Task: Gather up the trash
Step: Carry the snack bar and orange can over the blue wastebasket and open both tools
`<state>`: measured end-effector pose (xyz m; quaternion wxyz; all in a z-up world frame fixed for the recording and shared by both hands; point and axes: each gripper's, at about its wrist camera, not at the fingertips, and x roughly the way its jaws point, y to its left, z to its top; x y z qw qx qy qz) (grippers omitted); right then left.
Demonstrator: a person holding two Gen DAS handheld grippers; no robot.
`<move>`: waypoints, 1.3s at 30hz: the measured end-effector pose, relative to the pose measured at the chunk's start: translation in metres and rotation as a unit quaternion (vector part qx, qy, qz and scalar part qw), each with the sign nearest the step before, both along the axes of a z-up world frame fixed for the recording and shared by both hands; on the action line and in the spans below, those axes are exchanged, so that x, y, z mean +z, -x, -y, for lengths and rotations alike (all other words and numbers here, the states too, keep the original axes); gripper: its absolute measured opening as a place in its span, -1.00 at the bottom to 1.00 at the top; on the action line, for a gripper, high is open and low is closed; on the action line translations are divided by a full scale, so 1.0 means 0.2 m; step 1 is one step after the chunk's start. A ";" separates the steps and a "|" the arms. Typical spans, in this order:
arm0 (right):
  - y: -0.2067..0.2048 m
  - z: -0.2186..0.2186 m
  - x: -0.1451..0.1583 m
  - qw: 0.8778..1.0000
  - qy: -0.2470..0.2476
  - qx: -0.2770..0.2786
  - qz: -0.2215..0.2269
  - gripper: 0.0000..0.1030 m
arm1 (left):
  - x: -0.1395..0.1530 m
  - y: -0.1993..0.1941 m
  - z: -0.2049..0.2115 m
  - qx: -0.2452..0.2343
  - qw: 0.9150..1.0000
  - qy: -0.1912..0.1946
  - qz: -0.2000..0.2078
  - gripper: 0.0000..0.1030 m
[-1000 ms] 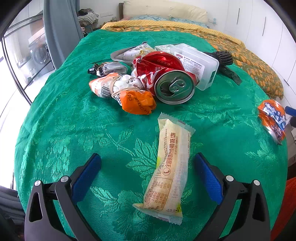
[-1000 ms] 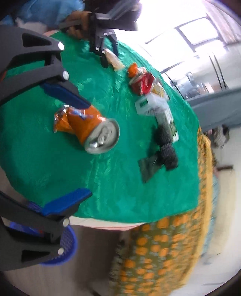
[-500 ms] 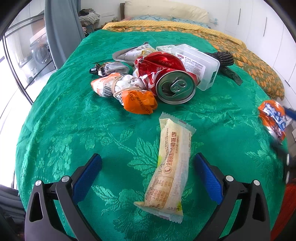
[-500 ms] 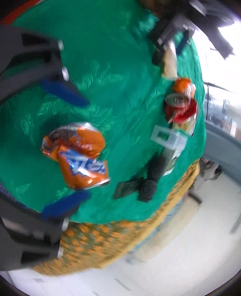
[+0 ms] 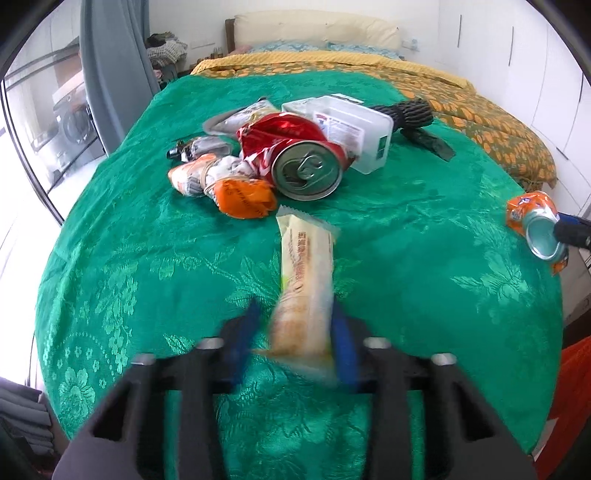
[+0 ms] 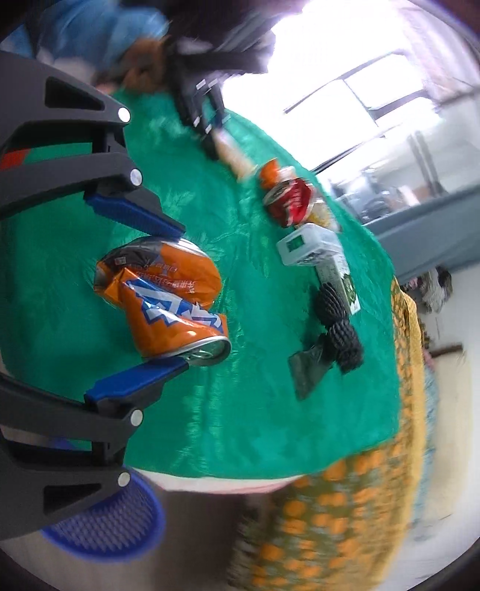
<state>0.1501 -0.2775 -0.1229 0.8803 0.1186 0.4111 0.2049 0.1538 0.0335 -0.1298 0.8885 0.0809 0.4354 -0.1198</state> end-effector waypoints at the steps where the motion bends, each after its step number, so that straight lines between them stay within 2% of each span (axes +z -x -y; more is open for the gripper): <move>1: 0.01 0.02 0.00 1.000 -0.017 -0.003 -0.003 0.26 | 0.00 0.01 0.01 0.001 1.000 0.000 0.000 -0.54; 4: 0.04 0.11 -0.01 0.997 -0.080 -0.015 -0.016 0.26 | 0.04 0.05 0.04 -0.009 1.000 0.029 -0.001 -0.60; 9: 0.07 0.21 0.00 0.988 -0.153 -0.028 -0.022 0.26 | 0.12 0.13 0.16 -0.037 0.996 0.085 -0.009 -0.64; 13: 0.09 0.29 0.03 0.982 -0.186 -0.039 -0.017 0.26 | 0.18 0.17 0.37 -0.073 0.991 0.109 -0.011 -0.64; 17: 0.14 0.43 0.07 0.976 -0.210 -0.055 -0.006 0.26 | 0.20 0.16 0.57 -0.102 0.984 0.143 -0.031 -0.64; 22: 0.19 0.64 0.10 0.978 -0.188 -0.093 0.012 0.26 | 0.18 0.14 0.96 -0.144 0.976 0.153 -0.058 -0.64; 28: 0.25 0.99 0.08 0.979 -0.098 -0.179 0.013 0.27 | 0.11 0.10 1.46 -0.187 0.965 0.158 -0.099 -0.63; 32: 0.24 1.25 -0.04 0.969 -0.072 -0.238 -0.018 0.28 | 0.01 0.07 1.77 -0.203 0.958 0.154 -0.131 -0.63; 39: 0.18 1.54 -0.28 0.953 -0.089 -0.282 -0.065 0.30 | -0.22 0.02 2.16 -0.216 0.953 0.135 -0.164 -0.61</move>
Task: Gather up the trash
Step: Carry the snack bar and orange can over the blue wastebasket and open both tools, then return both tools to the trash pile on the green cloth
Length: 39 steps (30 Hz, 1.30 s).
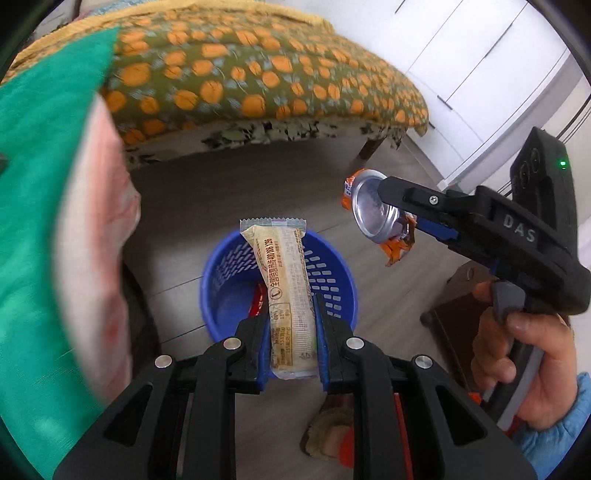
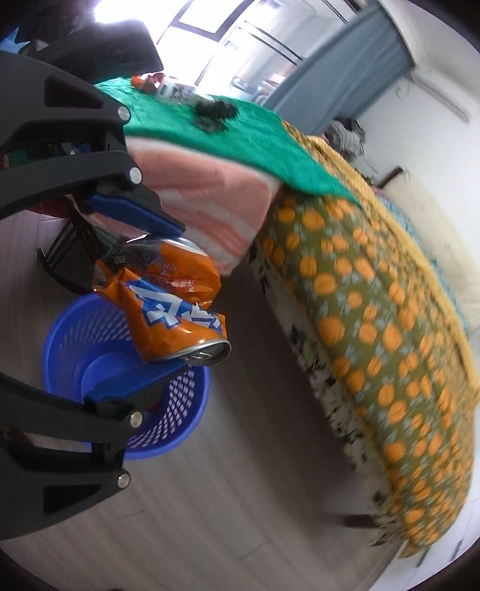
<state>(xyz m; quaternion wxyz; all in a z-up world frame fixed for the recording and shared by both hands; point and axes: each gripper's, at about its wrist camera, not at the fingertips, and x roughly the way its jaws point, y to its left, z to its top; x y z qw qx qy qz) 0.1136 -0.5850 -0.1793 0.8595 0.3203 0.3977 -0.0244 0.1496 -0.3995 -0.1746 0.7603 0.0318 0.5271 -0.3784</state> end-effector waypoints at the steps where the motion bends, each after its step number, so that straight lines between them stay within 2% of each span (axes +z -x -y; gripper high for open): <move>1: -0.01 0.03 -0.03 1.000 -0.004 -0.004 -0.004 0.32 | -0.05 -0.01 0.06 -0.001 1.000 -0.006 -0.001 -0.60; 3: -0.02 0.08 -0.10 1.000 -0.019 -0.013 -0.012 0.39 | -0.10 -0.03 0.12 -0.002 1.000 -0.012 -0.001 -0.54; 4: -0.03 0.11 -0.13 0.999 -0.027 -0.017 -0.016 0.44 | -0.15 -0.05 0.17 0.000 1.000 -0.017 0.004 -0.33; 5: -0.03 0.14 -0.17 0.999 -0.041 -0.021 -0.020 0.58 | -0.17 -0.06 0.17 0.001 1.000 -0.019 0.005 -0.12; 6: -0.04 0.17 -0.20 0.998 -0.051 -0.028 -0.023 0.61 | -0.20 -0.08 0.21 0.002 1.000 -0.023 0.006 0.30; 7: -0.04 0.20 -0.23 0.997 -0.059 -0.036 -0.027 0.61 | -0.23 -0.09 0.22 0.007 1.000 -0.027 0.009 0.41; 10: 0.00 0.26 -0.22 0.996 -0.067 -0.062 -0.024 0.62 | -0.25 -0.11 0.25 0.019 0.999 -0.034 0.017 0.55; 12: 0.04 0.28 -0.16 0.995 -0.061 -0.073 -0.008 0.68 | -0.20 -0.09 0.22 0.025 0.999 -0.017 0.029 0.70; 16: 0.09 0.23 0.03 0.996 0.015 -0.087 0.019 0.85 | 0.01 0.03 0.11 0.022 0.996 0.029 0.081 0.89; 20: 0.15 0.08 0.22 0.987 0.115 -0.098 0.052 0.90 | 0.24 0.17 -0.05 0.029 0.990 0.064 0.122 0.90; 22: 0.15 -0.03 0.31 0.980 0.159 -0.092 0.075 0.90 | 0.31 0.23 -0.14 0.039 0.988 0.062 0.134 0.90; 24: 0.15 -0.15 0.36 0.973 0.196 -0.078 0.097 0.91 | 0.35 0.29 -0.25 0.025 0.988 0.069 0.137 0.90; 26: 0.13 -0.29 0.40 0.963 0.234 -0.056 0.120 0.91 | 0.37 0.32 -0.37 0.026 0.989 0.056 0.136 0.89; 29: 0.10 -0.48 0.39 0.957 0.259 -0.016 0.129 0.91 | 0.37 0.34 -0.58 0.054 0.987 0.031 0.149 0.89; 33: 0.07 -0.73 0.33 0.954 0.267 0.042 0.127 0.91 | 0.35 0.30 -0.87 0.100 0.982 -0.005 0.159 0.89; 39: 0.04 -1.17 0.26 0.941 0.287 0.134 0.122 0.91 | 0.36 0.19 -1.36 0.185 0.965 -0.060 0.178 0.89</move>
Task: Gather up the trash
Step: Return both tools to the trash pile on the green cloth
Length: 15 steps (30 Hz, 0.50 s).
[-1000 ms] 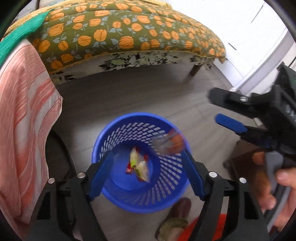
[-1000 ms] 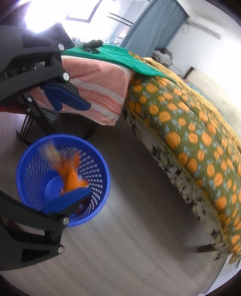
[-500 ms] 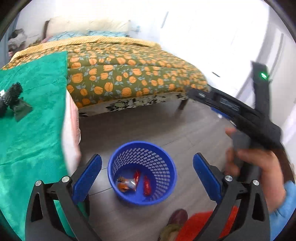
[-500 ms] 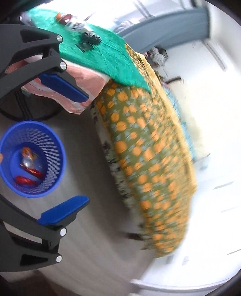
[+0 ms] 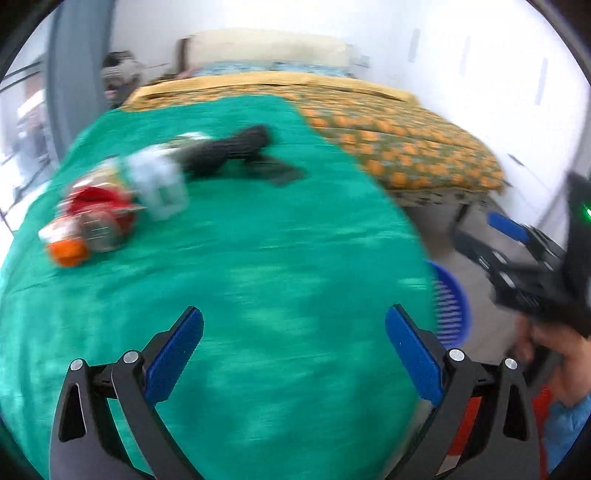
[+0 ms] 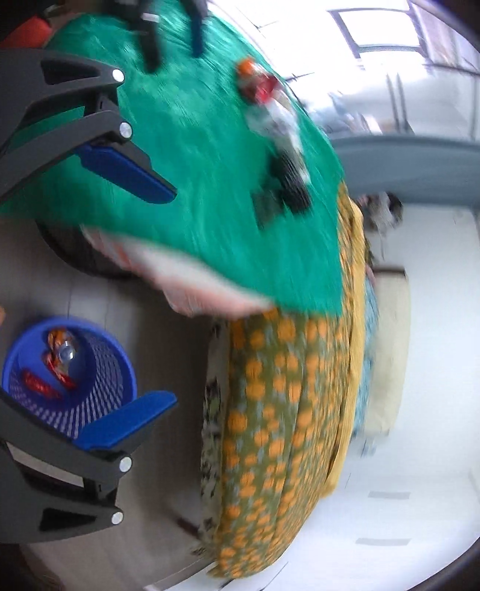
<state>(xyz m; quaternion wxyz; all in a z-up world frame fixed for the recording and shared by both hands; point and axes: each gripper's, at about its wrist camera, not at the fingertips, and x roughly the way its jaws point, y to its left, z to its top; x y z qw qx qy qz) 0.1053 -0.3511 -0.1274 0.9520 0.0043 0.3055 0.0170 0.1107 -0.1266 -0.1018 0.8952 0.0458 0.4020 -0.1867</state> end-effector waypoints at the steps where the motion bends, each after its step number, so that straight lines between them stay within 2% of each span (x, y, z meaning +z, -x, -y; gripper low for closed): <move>1: 0.00 -0.08 0.00 1.000 0.004 0.015 -0.003 0.91 | 0.00 -0.02 -0.06 0.012 1.000 -0.004 0.002 0.89; 5: -0.04 -0.36 0.04 0.998 0.009 0.060 -0.015 0.91 | 0.00 -0.10 -0.39 0.078 0.997 -0.019 0.000 0.89; 10: -0.17 -0.60 0.09 0.996 0.001 0.086 -0.035 0.91 | -0.05 -0.19 -0.68 0.144 0.989 -0.042 -0.009 0.89; 15: -0.37 -0.81 0.03 0.992 0.009 0.103 -0.076 0.91 | -0.08 -0.17 -0.82 0.167 0.985 -0.031 -0.026 0.89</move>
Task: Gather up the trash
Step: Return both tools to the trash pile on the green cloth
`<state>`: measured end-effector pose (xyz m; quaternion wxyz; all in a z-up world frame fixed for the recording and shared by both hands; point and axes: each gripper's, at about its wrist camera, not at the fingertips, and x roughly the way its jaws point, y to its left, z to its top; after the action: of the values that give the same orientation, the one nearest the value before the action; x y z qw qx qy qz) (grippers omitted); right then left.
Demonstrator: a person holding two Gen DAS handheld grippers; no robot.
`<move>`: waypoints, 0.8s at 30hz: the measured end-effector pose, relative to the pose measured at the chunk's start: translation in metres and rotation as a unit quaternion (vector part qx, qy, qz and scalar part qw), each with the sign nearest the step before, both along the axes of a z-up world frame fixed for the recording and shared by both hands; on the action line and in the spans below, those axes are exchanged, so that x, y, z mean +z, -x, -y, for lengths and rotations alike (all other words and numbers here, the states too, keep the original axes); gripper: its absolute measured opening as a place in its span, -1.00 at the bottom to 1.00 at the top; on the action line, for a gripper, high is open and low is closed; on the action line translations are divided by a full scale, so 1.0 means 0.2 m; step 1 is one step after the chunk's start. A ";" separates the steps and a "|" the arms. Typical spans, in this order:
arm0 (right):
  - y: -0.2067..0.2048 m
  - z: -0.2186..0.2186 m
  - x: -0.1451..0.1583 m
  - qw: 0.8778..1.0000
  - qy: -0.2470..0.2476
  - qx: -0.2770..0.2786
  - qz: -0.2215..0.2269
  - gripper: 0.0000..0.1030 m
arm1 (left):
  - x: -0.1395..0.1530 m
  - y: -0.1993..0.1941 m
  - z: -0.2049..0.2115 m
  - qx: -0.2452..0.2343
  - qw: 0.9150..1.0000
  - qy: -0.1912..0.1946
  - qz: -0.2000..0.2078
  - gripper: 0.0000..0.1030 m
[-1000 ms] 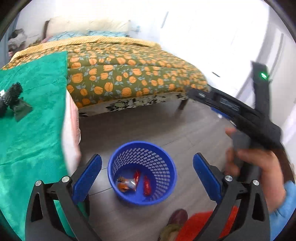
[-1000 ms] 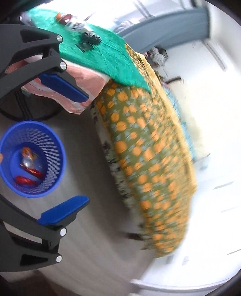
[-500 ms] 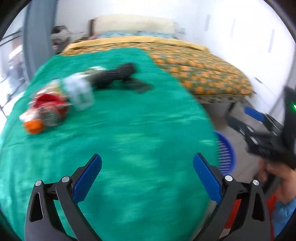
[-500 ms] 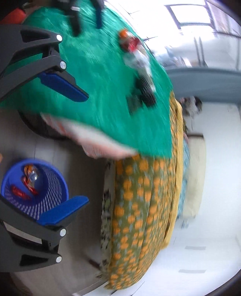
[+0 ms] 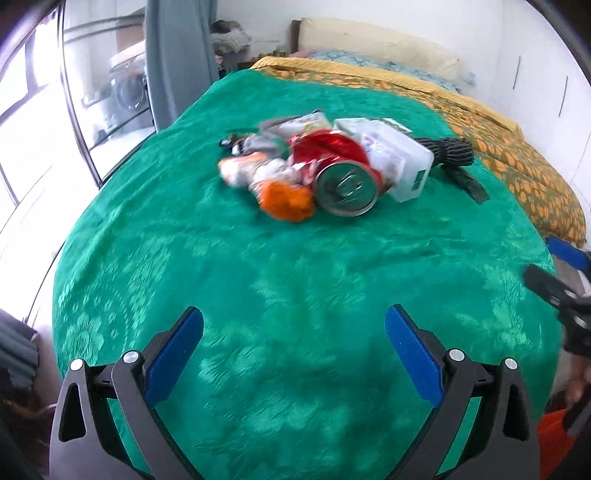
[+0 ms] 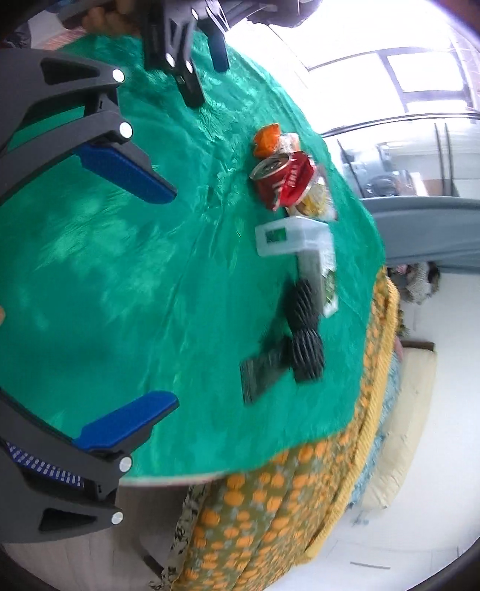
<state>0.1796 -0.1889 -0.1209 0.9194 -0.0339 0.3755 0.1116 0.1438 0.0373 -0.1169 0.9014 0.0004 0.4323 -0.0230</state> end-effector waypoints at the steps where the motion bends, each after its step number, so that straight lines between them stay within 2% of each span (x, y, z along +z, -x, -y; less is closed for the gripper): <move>1: -0.03 -0.02 -0.02 1.000 0.000 0.001 -0.006 0.91 | -0.01 0.01 -0.02 0.001 1.000 -0.001 -0.002 0.89; 6: -0.12 -0.13 -0.16 0.998 0.020 0.016 -0.050 0.91 | -0.03 0.03 -0.14 0.002 1.000 0.005 -0.006 0.89; 9: -0.11 -0.18 -0.16 0.997 0.047 0.035 -0.043 0.91 | -0.01 0.00 -0.25 0.012 1.000 0.011 0.006 0.89; 12: -0.11 -0.18 -0.17 0.997 0.051 0.030 -0.043 0.91 | 0.01 -0.07 -0.31 0.004 1.000 0.014 0.021 0.89; 20: -0.11 -0.17 -0.17 0.997 0.046 0.029 -0.047 0.91 | 0.02 -0.33 -0.15 -0.039 0.999 0.002 0.017 0.84; 23: -0.12 -0.17 -0.17 0.997 0.046 0.029 -0.047 0.91 | 0.01 -0.42 -0.09 -0.036 0.999 -0.001 0.015 0.70; 24: -0.12 -0.17 -0.17 0.997 0.045 0.029 -0.047 0.91 | 0.00 -0.44 -0.08 -0.034 0.999 -0.002 0.013 0.59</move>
<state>0.2028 -0.1551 -0.1557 0.8946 -0.0807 0.4220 0.1229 0.2323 0.0533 -0.1162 0.9055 0.0173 0.4208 -0.0531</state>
